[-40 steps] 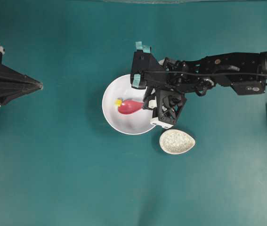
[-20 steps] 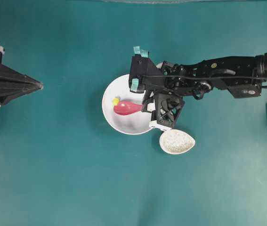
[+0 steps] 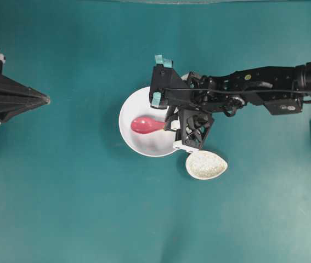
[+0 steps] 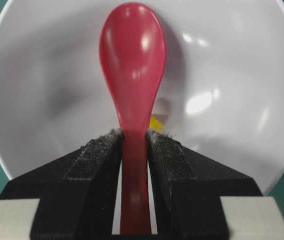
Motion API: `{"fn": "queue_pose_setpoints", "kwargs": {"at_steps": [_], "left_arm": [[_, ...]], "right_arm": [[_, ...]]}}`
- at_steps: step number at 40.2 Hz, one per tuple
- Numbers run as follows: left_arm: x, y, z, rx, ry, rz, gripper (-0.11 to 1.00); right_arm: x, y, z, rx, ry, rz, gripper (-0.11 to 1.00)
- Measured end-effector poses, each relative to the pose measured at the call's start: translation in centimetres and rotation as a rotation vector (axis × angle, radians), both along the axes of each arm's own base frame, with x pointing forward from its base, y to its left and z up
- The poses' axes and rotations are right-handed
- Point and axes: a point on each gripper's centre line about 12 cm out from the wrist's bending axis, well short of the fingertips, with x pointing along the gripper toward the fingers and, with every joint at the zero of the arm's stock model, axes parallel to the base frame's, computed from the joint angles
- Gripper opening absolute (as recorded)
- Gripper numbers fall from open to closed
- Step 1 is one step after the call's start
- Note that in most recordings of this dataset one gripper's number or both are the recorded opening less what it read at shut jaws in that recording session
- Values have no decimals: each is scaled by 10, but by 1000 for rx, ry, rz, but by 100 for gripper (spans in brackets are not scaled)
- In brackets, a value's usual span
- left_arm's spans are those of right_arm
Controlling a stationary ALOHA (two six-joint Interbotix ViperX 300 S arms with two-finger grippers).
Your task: Scoop the yellow hexagonal prism block from the bowl with a spoon using the right arm.
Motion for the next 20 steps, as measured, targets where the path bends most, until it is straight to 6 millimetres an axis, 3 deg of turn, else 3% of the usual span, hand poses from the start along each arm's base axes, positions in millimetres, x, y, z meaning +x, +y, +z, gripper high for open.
{"fn": "queue_pose_setpoints", "kwargs": {"at_steps": [10, 20], "left_arm": [[0, 0, 0, 0, 0, -2, 0], [0, 0, 0, 0, 0, 0, 0]], "right_arm": [[0, 1, 3, -1, 1, 8, 24], [-2, 1, 38, -12, -82, 12, 24]]}}
